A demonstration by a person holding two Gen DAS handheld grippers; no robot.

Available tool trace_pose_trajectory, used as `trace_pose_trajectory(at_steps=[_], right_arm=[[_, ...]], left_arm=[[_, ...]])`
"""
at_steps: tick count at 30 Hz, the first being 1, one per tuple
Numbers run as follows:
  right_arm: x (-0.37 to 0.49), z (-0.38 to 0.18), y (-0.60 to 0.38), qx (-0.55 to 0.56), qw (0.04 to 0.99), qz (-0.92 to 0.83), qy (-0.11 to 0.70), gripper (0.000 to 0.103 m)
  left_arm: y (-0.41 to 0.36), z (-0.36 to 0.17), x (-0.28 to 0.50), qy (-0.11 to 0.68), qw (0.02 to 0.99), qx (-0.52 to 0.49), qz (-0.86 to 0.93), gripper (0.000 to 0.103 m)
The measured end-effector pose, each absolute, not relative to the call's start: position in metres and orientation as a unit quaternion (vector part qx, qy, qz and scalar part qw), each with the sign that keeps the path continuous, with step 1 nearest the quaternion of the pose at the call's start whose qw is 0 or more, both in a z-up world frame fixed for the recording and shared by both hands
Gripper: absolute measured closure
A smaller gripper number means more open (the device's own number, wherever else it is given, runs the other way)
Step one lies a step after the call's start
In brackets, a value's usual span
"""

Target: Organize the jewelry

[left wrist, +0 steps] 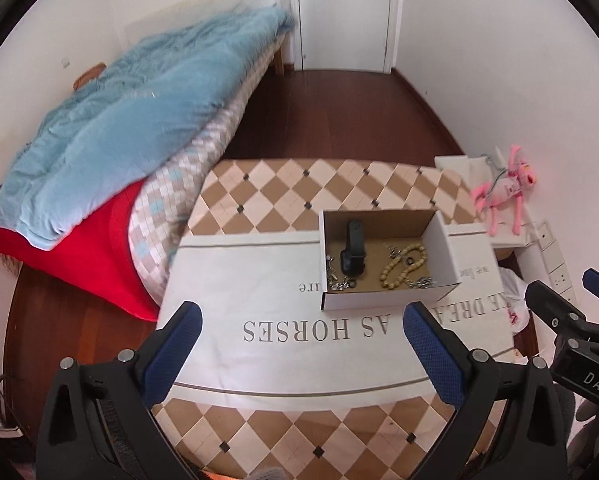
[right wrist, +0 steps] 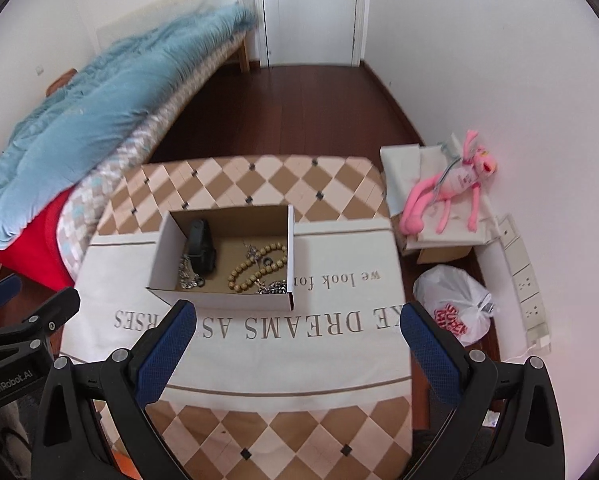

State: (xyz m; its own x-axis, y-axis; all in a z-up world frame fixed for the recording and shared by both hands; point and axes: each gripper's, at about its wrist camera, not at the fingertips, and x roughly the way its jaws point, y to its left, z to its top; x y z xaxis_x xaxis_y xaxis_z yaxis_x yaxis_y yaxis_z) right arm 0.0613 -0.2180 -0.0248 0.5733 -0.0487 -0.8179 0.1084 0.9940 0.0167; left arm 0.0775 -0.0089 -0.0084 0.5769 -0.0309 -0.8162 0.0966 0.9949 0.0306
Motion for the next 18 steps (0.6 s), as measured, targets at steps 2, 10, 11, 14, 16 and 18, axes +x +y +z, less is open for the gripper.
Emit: trace_pose_trajectory(at_steps=[2, 10, 11, 14, 16, 18], right_arm=[[0.048, -0.009, -0.218, 0.036, 0.894, -0.045, 0.445, 0.000], [0.005, 0.049, -0.213, 0.028, 0.918, -0.060, 0.390, 0.000], [-0.001, 0.057, -0.213, 0.031, 0.921, -0.060, 0.383, 0.000], [-0.011, 0.072, -0.212, 0.033, 0.925, -0.060, 0.373, 0.000], [-0.018, 0.081, -0.212, 0.034, 0.928, -0.059, 0.368, 0.000], [-0.023, 0.087, -0.212, 0.036, 0.928, -0.057, 0.365, 0.000]], left_arm=[[-0.007, 0.005, 0.068, 0.449, 0.892, 0.030, -0.037, 0.000], [-0.004, 0.054, 0.035, 0.420, 0.907, 0.013, -0.036, 0.000], [-0.004, 0.060, 0.032, 0.417, 0.908, 0.011, -0.038, 0.000], [-0.003, 0.072, 0.024, 0.409, 0.912, 0.013, -0.038, 0.000], [-0.002, 0.078, 0.019, 0.406, 0.913, 0.013, -0.040, 0.000], [-0.002, 0.083, 0.015, 0.406, 0.913, 0.009, -0.045, 0.000]])
